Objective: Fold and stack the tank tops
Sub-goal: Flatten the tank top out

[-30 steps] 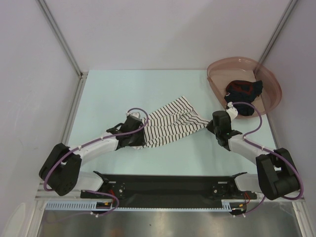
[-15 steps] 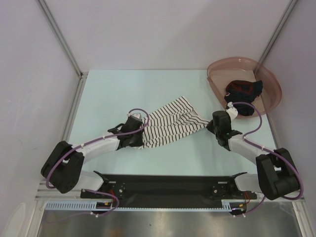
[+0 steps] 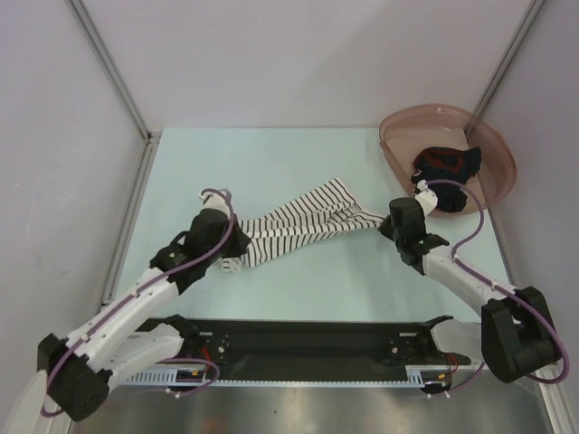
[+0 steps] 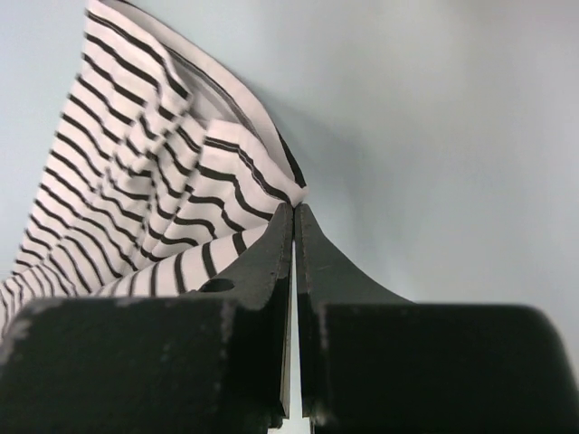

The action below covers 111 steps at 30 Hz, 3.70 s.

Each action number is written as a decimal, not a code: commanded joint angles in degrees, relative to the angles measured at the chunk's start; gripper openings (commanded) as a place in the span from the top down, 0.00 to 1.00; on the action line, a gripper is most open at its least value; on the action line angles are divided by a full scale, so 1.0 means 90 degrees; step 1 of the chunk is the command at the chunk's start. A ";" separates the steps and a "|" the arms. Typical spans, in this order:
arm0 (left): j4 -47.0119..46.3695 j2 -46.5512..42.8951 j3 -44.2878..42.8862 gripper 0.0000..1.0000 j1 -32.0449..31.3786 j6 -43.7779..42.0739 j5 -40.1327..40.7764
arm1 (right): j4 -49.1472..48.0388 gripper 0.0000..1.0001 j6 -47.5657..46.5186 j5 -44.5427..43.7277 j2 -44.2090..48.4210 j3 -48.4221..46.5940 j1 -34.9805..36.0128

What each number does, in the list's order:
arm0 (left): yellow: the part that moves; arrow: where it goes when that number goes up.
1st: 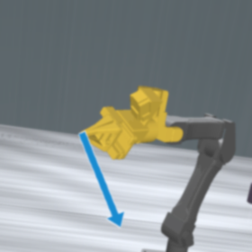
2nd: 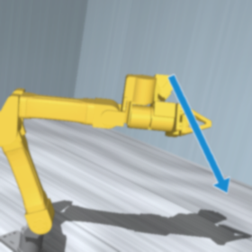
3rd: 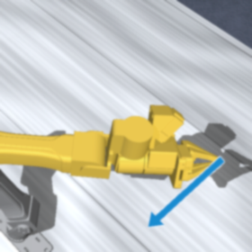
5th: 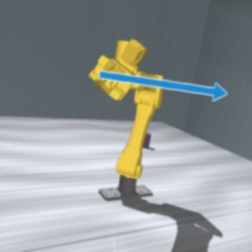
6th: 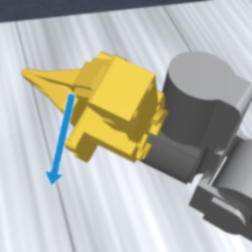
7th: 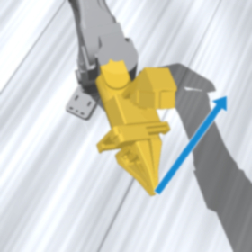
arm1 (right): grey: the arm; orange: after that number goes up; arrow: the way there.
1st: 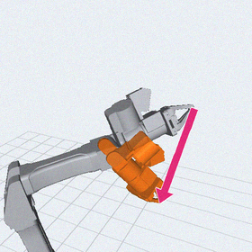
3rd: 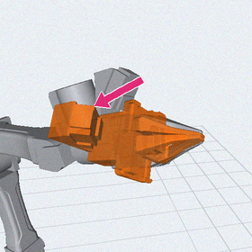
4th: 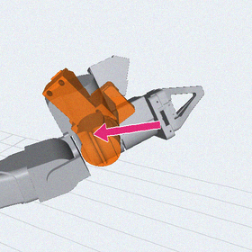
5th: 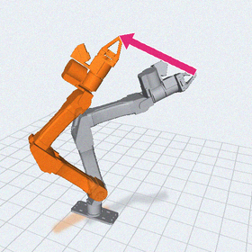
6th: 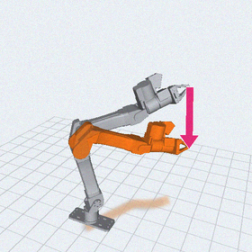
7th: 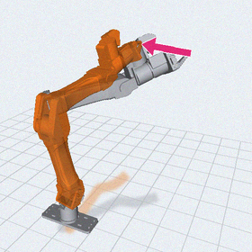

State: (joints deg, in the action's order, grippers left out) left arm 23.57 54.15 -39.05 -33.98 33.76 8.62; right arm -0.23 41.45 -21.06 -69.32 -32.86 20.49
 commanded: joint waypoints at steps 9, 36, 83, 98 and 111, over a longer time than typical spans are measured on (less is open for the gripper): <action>0.1589 -0.1427 -0.1725 1.00 0.0377 -0.0479 0.0068 | 0.3871 1.00 0.0286 0.0132 0.0836 -0.2939 -0.0119; 0.1687 -0.2278 -0.4988 1.00 0.0377 -0.0919 -0.0090 | 0.4498 1.00 -0.0924 0.1520 0.2976 -0.7248 0.0292; 0.0761 -0.0394 -0.2978 1.00 0.0796 -0.0021 0.0194 | 0.4080 1.00 -0.0329 0.2066 0.1444 -0.5053 -0.0030; -0.1515 0.2681 -0.2106 1.00 0.1919 0.0380 -0.0049 | 0.1462 1.00 -0.0113 0.2662 -0.1649 -0.4258 -0.0929; -0.1662 0.5612 -0.4331 1.00 0.2554 0.0107 -0.0860 | 0.0905 1.00 -0.0104 0.3043 -0.4698 -0.6843 -0.1261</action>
State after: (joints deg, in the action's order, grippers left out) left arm 11.00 100.60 -72.27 -12.14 35.94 3.92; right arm 12.12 40.32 5.52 -107.92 -88.40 10.15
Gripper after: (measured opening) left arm 0.010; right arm 0.009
